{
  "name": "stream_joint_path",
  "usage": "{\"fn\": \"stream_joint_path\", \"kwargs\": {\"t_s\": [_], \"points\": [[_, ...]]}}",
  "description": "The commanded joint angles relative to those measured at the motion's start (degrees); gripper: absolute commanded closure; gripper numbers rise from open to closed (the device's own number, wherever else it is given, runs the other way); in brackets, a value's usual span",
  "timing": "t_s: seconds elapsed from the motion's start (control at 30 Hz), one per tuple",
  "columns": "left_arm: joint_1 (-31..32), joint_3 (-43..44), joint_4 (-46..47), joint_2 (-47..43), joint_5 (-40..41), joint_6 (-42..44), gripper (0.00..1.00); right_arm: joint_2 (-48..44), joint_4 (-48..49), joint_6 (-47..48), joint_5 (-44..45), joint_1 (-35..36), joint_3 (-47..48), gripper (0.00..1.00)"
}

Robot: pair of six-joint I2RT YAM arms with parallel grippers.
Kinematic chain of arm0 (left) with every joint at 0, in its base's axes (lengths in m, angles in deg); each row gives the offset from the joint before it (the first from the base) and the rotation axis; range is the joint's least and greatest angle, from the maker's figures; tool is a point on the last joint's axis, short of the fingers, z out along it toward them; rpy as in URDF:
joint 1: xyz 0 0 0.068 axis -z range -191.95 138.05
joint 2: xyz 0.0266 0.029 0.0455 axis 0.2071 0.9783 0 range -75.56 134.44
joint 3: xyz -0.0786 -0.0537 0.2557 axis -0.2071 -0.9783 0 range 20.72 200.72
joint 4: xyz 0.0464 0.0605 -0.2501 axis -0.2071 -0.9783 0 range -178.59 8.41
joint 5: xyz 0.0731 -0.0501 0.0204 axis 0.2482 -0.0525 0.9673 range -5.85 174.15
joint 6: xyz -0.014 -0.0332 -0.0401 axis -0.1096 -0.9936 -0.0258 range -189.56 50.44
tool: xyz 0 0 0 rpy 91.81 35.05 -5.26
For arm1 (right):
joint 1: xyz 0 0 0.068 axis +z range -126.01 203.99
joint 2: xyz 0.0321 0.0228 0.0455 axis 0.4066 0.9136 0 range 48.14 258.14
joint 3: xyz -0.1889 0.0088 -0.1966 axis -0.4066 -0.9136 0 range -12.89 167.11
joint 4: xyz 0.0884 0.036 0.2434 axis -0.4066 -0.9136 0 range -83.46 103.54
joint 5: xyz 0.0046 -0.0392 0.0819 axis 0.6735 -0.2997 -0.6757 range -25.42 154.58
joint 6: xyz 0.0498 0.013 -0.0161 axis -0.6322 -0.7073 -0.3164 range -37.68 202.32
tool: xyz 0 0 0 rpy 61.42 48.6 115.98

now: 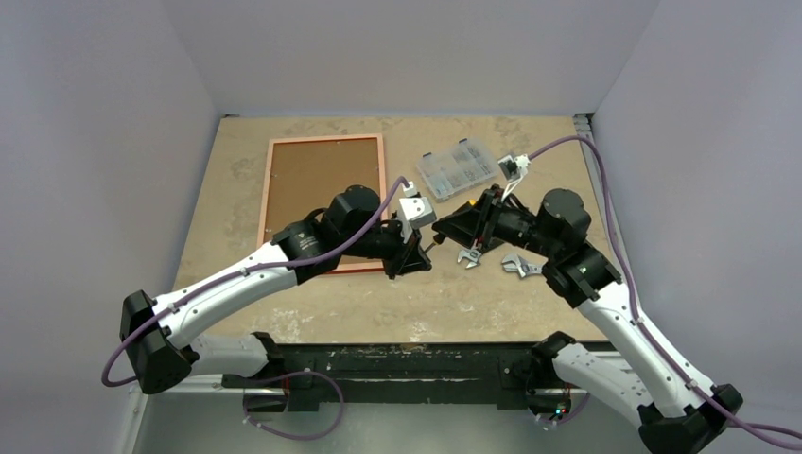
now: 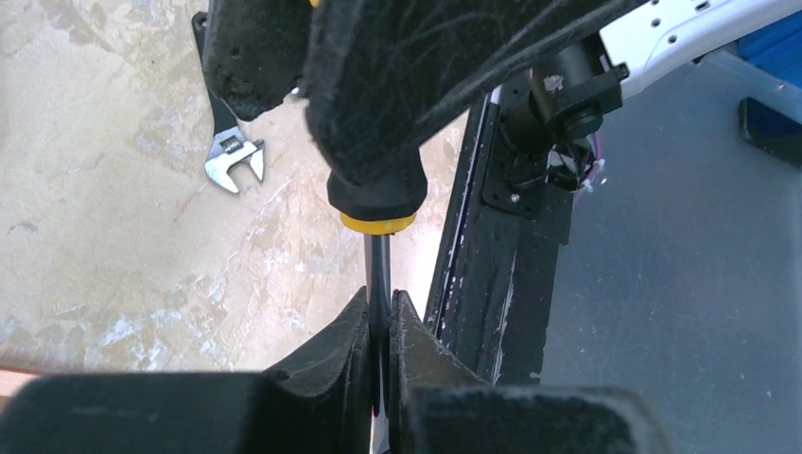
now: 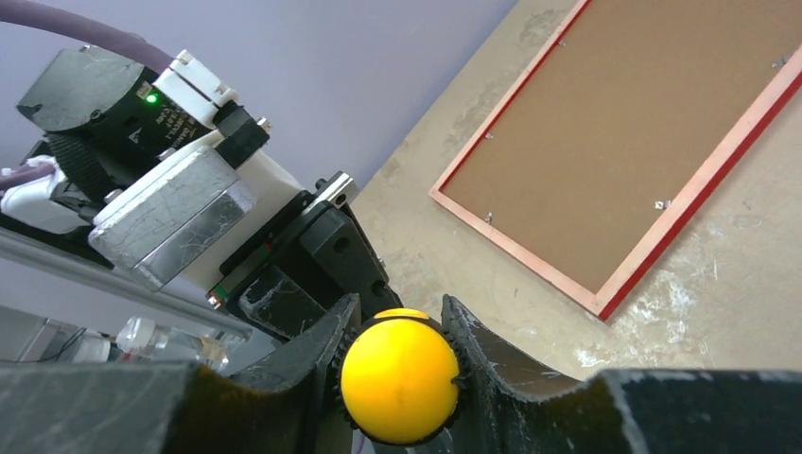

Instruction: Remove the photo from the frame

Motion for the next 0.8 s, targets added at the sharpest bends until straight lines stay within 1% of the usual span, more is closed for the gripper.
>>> {"fn": "stream_joint_path", "kwargs": {"t_s": [0.0, 0.03, 0.07, 0.1, 0.13, 0.2, 0.27, 0.3, 0.33, 0.37, 0.4, 0.43, 0.47, 0.5, 0.57, 0.67, 0.77], "points": [[-0.3, 4.4, -1.0, -0.2, 0.5, -1.9, 0.87, 0.6, -5.2, 1.3, 10.5, 0.6, 2.0, 1.00], [-1.0, 4.5, -1.0, -0.6, 1.5, -3.6, 0.73, 0.6, -6.7, 0.9, 14.5, 0.7, 2.5, 1.00], [-1.7, 4.0, -0.7, -1.5, 3.0, -5.6, 0.56, 1.1, -8.1, 0.7, 17.8, 0.7, 3.1, 1.00], [-2.4, 3.7, -1.1, -2.9, 5.5, -7.8, 0.43, 2.1, -9.6, 0.6, 20.3, 0.8, 3.9, 1.00], [-3.3, 3.1, -1.3, -4.5, 7.6, -11.3, 0.36, 3.2, -10.7, 0.4, 23.0, 0.8, 4.7, 1.00], [-6.8, -1.1, -2.5, -9.1, 12.4, -19.0, 0.31, 6.6, -12.4, 0.2, 27.5, 1.7, 6.7, 1.00], [-13.0, -4.4, -7.8, -13.1, 16.0, -26.6, 0.29, 11.4, -13.5, 0.1, 34.4, 4.6, 9.3, 1.00], [-17.0, -5.6, -11.4, -14.0, 16.6, -29.6, 0.30, 14.6, -14.5, 0.1, 39.0, 7.0, 11.7, 1.00], [-21.4, -7.2, -14.4, -14.3, 15.4, -31.8, 0.31, 18.5, -16.0, -0.1, 43.9, 8.8, 14.3, 1.00], [-26.2, -9.4, -15.6, -14.2, 12.9, -33.3, 0.32, 22.7, -17.1, 0.0, 50.0, 10.8, 17.5, 1.00], [-32.4, -11.8, -15.3, -13.7, 9.1, -34.5, 0.35, 26.8, -17.7, 0.4, 55.0, 13.6, 20.5, 1.00], [-36.4, -14.5, -14.3, -13.0, 5.1, -35.4, 0.38, 30.9, -17.4, 1.0, 59.7, 15.4, 24.1, 1.00], [-40.0, -16.6, -13.2, -11.9, 1.0, -36.3, 0.41, 34.8, -16.9, 1.3, 62.6, 16.5, 26.9, 1.00], [-42.6, -18.6, -12.1, -10.8, -0.9, -37.1, 0.42, 38.7, -15.8, 1.7, 64.0, 17.0, 29.2, 1.00], [-45.6, -21.6, -10.6, -8.5, -2.4, -38.8, 0.44, 45.4, -14.3, 2.3, 66.0, 17.4, 34.4, 1.00], [-46.9, -25.8, -6.8, -5.8, -2.9, -41.9, 0.46, 55.7, -13.9, 4.4, 65.9, 17.5, 42.8, 1.00], [-47.9, -28.1, -4.4, -2.9, -3.2, -45.4, 0.50, 63.0, -13.8, 7.4, 66.2, 18.0, 49.6, 1.00]]}}
